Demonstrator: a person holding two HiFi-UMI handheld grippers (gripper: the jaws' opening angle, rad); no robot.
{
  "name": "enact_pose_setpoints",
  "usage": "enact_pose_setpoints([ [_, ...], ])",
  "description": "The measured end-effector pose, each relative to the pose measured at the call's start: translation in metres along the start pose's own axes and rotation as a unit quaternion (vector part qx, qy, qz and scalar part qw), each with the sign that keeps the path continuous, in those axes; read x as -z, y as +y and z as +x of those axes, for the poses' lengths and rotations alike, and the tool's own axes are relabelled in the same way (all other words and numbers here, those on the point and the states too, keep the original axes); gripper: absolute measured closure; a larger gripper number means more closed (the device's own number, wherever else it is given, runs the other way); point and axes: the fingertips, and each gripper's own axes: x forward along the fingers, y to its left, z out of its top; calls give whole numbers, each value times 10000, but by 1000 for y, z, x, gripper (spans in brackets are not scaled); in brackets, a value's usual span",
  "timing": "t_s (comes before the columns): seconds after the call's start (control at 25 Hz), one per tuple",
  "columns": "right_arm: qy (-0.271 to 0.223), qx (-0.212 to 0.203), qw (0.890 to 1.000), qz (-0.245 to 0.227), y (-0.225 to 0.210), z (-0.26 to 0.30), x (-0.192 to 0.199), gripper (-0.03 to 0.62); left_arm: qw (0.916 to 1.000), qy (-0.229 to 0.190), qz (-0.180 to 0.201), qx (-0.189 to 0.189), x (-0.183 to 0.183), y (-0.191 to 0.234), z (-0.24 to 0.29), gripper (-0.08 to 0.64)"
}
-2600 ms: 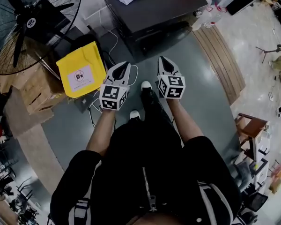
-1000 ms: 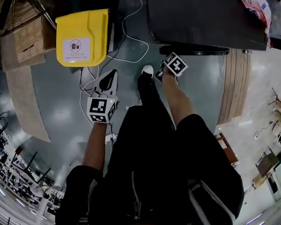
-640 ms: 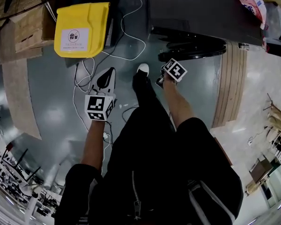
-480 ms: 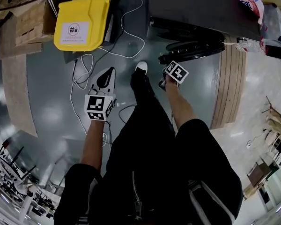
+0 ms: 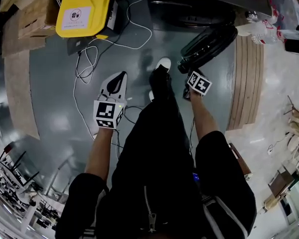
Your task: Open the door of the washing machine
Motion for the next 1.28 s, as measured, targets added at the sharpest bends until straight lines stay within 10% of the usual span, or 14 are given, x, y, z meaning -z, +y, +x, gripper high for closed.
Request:
enact_pose_setpoints([
  [0.6, 208, 636, 9969, -425, -204, -72, 21, 523, 9946, 133, 697, 751, -19, -135, 40, 557],
  [1.28, 563, 367, 9784, -1955, -394, -89, -57, 512, 9968, 256, 572, 492, -99, -298, 154, 557],
])
